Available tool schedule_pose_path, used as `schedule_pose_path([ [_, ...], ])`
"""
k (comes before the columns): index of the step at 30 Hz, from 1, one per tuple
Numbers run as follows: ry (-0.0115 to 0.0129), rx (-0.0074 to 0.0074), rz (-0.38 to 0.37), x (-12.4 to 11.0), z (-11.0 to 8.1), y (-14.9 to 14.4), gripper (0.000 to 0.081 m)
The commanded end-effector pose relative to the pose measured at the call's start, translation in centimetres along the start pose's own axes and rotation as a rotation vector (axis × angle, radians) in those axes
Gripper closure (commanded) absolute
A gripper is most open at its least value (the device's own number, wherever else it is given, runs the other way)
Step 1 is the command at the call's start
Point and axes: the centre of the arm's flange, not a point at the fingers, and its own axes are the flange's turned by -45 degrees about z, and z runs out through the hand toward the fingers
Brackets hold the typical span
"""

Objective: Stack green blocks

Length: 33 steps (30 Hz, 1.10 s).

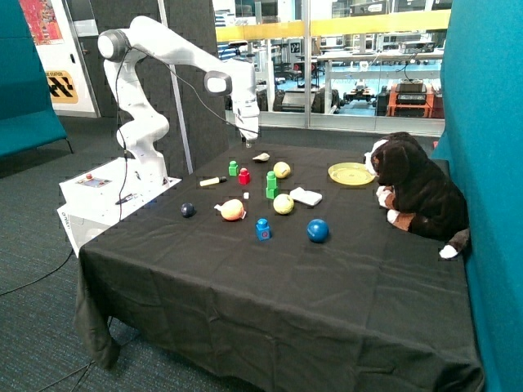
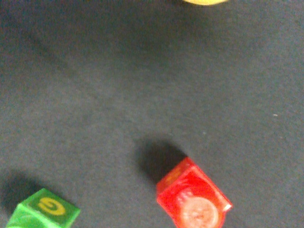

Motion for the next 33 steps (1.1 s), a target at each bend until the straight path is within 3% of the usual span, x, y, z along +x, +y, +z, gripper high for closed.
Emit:
schedule_pose_path([
  [1,0.0049,0.0038,-0.098,0.8,0.6,-2.9,0.0306],
  [3,0.005,0.0038,-0.107,0.9,0.8,-3.3,0.0328],
  [8,0.005,0.0037,-0.137,2.3,1.5,-4.5,0.0259],
  [14,0.0051,0.0036,-0.179,4.2,1.3,-6.2,0.0301],
  [16,0.0051,0.0036,-0.188,4.6,1.3,-6.7,0.0263],
  [20,0.0051,0.0036,-0.196,5.4,1.4,-7.7,0.0263],
  [24,0.0051,0.0036,-0.171,5.7,1.7,-8.1,0.0216],
  [25,0.0051,0.0037,-0.156,5.8,1.9,-8.1,0.0265],
  [32,0.0048,0.004,-0.03,5.6,2.8,-6.7,0.0239],
  [33,0.0048,0.004,-0.014,5.6,2.9,-6.3,0.028],
])
